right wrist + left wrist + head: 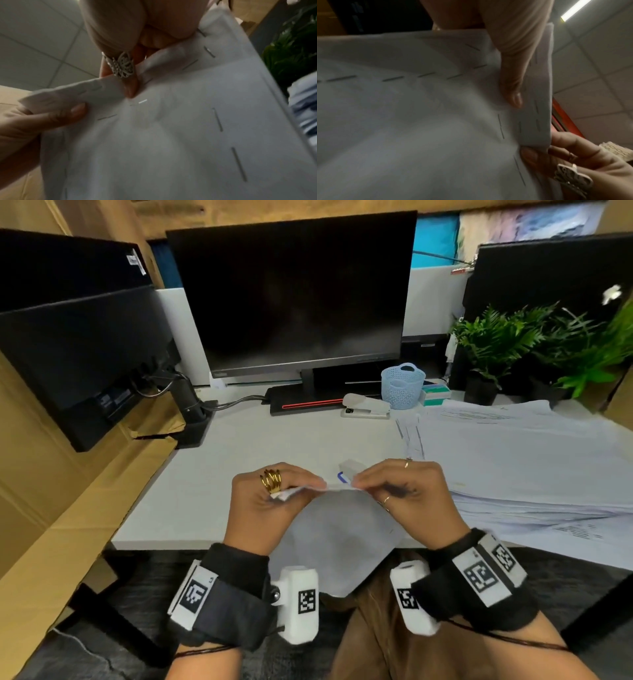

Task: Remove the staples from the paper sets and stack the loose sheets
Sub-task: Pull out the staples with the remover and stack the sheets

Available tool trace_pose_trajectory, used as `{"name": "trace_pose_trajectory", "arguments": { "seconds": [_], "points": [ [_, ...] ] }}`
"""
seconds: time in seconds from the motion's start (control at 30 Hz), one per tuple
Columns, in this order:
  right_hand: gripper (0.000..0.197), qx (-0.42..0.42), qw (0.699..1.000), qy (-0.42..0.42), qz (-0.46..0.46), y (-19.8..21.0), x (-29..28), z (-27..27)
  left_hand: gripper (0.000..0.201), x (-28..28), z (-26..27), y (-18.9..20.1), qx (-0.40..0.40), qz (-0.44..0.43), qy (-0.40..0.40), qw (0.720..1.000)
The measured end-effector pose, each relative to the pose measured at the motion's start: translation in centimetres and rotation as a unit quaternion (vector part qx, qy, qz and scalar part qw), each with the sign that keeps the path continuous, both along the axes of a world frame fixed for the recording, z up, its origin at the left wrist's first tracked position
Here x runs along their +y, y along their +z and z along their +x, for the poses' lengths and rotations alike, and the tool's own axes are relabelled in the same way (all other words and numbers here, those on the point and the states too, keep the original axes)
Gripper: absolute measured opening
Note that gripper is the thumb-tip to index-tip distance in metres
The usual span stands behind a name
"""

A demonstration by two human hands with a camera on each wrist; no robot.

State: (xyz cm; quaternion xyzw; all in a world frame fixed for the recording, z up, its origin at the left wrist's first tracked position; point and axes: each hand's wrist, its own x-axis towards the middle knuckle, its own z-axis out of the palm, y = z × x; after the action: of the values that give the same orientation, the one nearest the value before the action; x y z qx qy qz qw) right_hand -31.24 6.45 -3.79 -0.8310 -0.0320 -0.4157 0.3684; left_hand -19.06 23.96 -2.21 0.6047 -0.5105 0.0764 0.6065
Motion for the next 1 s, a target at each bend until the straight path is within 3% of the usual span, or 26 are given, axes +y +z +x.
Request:
{"name": "trace_pose_trajectory", "arguments": {
  "seconds": [0.03,0.17,0.27,0.47,0.67,0.73,0.83,0.93,1.0],
  "points": [
    [0.028,-0.021,1.000,0.002,-0.002,-0.1,-0.2,-0.3,0.005,-0.1,0.0,-0.2,-0.014,-0.007,-0.028,0.999],
    [0.022,-0.074,0.997,-0.022,-0.015,-0.3,-0.3,-1.3,0.023,-0.5,-0.7,-0.5,0.040,-0.026,-0.082,0.995],
    [0.014,-0.091,0.995,-0.038,-0.029,-0.5,-0.3,-1.8,0.010,-0.7,-0.7,-0.8,0.000,-0.014,-0.069,0.998],
    [0.013,-0.102,0.993,-0.040,-0.041,-1.0,-0.9,-1.7,0.008,-0.9,-0.5,-1.8,-0.021,0.004,-0.051,0.998],
    [0.016,-0.096,0.993,-0.044,-0.052,-1.2,-1.4,-2.2,0.026,-1.4,-1.0,-1.6,-0.003,0.020,-0.051,0.999],
    [0.015,-0.089,0.993,-0.058,-0.061,-1.0,-1.6,-2.4,0.024,-1.8,-1.3,-1.5,0.014,0.019,-0.056,0.998],
    [0.017,0.014,0.992,-0.092,-0.089,-0.1,-2.2,-3.6,0.002,-2.8,-2.2,-0.9,0.103,0.007,-0.110,0.989],
    [0.039,0.144,0.957,-0.143,-0.208,0.1,-3.7,-5.9,0.008,-4.6,-3.7,-0.2,0.004,-0.001,-0.099,0.995],
    [0.036,0.181,0.958,-0.123,-0.185,-0.4,-5.5,-7.9,0.011,-6.7,-5.1,0.4,-0.041,0.016,-0.100,0.994]
  ]
}}
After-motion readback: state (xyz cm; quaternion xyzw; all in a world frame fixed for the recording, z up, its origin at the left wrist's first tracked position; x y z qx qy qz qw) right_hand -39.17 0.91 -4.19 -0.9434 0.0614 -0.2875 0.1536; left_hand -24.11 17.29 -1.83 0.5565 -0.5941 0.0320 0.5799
